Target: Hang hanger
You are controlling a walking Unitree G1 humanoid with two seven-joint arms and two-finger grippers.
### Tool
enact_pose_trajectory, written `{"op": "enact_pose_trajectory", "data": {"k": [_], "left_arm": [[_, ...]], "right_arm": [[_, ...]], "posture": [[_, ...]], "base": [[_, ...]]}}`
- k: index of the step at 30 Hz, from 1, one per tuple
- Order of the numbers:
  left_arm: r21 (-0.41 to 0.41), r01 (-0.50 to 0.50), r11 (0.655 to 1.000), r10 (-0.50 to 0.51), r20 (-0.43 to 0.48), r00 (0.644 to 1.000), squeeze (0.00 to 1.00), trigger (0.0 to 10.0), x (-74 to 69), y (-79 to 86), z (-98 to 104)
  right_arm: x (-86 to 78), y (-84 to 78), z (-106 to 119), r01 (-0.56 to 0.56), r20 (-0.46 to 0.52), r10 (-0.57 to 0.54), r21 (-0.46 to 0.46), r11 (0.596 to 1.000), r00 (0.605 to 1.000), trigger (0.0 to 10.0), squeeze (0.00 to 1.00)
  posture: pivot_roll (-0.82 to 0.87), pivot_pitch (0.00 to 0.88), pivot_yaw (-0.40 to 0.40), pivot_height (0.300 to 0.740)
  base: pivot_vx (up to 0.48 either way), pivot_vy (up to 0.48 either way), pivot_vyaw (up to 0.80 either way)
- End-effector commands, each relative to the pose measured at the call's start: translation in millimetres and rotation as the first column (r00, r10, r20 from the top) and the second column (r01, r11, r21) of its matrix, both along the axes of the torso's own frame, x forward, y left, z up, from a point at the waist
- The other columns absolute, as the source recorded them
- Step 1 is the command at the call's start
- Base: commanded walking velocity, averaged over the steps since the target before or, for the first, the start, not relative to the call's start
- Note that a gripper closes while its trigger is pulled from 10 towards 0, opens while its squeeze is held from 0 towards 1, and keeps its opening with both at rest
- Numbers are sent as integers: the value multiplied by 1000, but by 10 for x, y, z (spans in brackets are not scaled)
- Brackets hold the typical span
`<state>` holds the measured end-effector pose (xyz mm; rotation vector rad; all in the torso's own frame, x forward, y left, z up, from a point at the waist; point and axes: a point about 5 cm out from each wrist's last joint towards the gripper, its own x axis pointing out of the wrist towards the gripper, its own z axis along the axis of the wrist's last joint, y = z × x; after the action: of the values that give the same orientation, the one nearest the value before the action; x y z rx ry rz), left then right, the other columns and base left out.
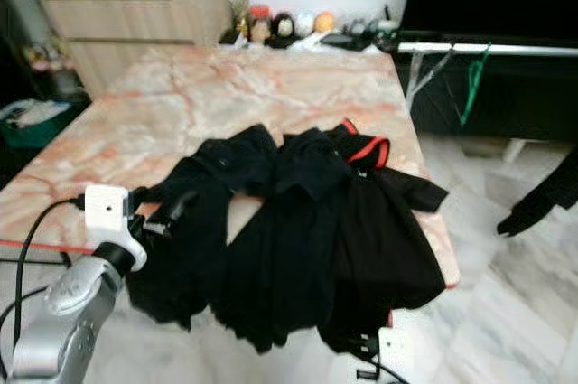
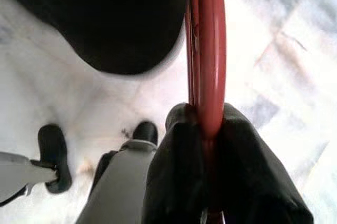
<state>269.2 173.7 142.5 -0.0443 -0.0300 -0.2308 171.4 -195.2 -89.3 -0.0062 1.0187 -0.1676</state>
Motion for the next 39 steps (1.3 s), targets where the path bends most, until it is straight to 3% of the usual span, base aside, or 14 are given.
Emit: {"op": "enact_pose_trajectory", "data": {"k": [1,28,39], "left_arm": [[-3,5,1000,-5,10,1000,0,10000,15,-18,27],[5,2,1000,-2,3,1000,0,10000,15,-7,10],[50,-5,999,5,-4,1000,0,10000,33,2,-10]], "right_arm": [[25,-60,20,9,8,-9,-15,1000,1000,10000,0],[29,-60,22,11,8,-11,-18,1000,1000,10000,0],[12,-64,11,41,-15,-41,2,999,999,10000,0]], "posture": [[-5,0,-26,732],[-4,0,-26,732],[-11,0,-31,732]], "base": [[-262,0,0],[-262,0,0],[0,0,0]]}}
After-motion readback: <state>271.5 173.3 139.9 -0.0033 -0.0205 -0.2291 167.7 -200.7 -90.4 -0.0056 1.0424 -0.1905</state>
